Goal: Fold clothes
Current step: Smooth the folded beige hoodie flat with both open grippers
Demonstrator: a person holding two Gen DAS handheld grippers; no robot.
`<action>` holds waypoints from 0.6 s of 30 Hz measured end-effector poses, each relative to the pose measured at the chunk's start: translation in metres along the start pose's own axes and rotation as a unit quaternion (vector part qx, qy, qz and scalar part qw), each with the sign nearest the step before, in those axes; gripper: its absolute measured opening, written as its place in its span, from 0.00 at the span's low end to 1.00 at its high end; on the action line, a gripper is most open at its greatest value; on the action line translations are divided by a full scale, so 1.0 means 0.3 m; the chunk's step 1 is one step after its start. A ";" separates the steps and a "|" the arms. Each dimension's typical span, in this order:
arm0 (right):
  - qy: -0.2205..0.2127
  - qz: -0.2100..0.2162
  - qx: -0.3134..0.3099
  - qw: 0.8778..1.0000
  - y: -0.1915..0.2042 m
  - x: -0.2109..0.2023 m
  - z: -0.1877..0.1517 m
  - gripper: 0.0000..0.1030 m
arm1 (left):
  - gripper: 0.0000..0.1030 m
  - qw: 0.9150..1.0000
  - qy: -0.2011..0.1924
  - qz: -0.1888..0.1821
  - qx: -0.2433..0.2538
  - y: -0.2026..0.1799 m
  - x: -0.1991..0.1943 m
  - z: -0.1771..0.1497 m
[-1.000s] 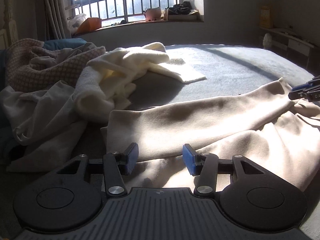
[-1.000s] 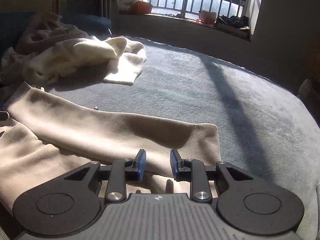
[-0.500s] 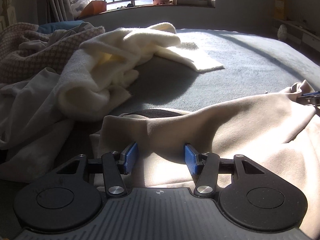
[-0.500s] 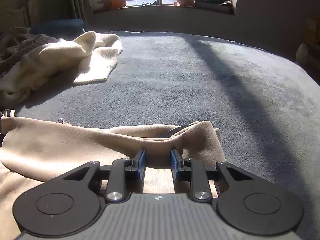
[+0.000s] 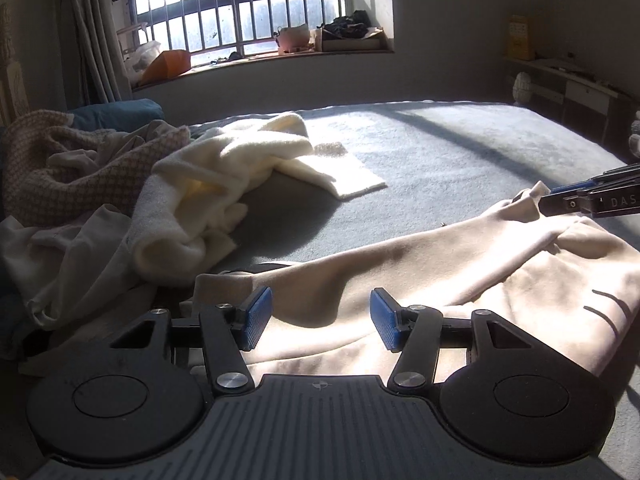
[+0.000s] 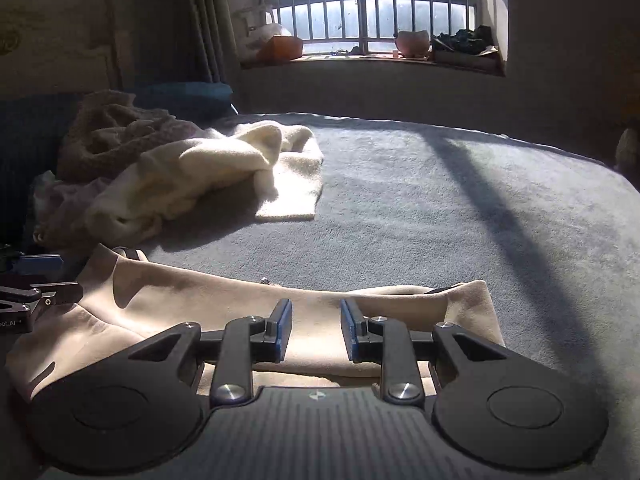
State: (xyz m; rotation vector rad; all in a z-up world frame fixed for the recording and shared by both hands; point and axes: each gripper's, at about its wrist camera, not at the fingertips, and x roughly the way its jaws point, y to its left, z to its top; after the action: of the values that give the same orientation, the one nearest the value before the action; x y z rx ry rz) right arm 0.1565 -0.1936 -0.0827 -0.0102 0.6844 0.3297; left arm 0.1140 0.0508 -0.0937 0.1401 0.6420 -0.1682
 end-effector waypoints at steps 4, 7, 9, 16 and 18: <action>0.027 0.013 -0.029 0.999 0.090 -0.021 -0.062 0.27 | 0.56 0.999 0.030 -0.014 0.005 -0.058 -0.008 -0.057; 0.058 0.009 -0.036 0.998 0.111 0.003 -0.111 0.27 | 0.57 0.997 0.069 -0.019 0.016 -0.100 0.019 -0.123; 0.095 -0.005 -0.048 0.994 0.118 0.045 -0.158 0.27 | 0.60 0.996 0.078 -0.013 0.033 -0.117 0.045 -0.163; 0.111 -0.022 -0.055 0.992 0.117 0.070 -0.246 0.28 | 0.64 0.995 0.088 -0.004 0.038 -0.118 0.062 -0.171; 0.112 -0.022 -0.056 0.992 0.114 0.072 -0.246 0.28 | 0.66 0.995 0.089 -0.003 0.034 -0.115 0.061 -0.170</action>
State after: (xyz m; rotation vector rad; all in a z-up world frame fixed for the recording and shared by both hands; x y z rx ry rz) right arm 0.1161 -0.1634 -0.1499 -0.1717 0.8853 0.3276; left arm 0.0918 0.0244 -0.1479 0.2197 0.8157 -0.1848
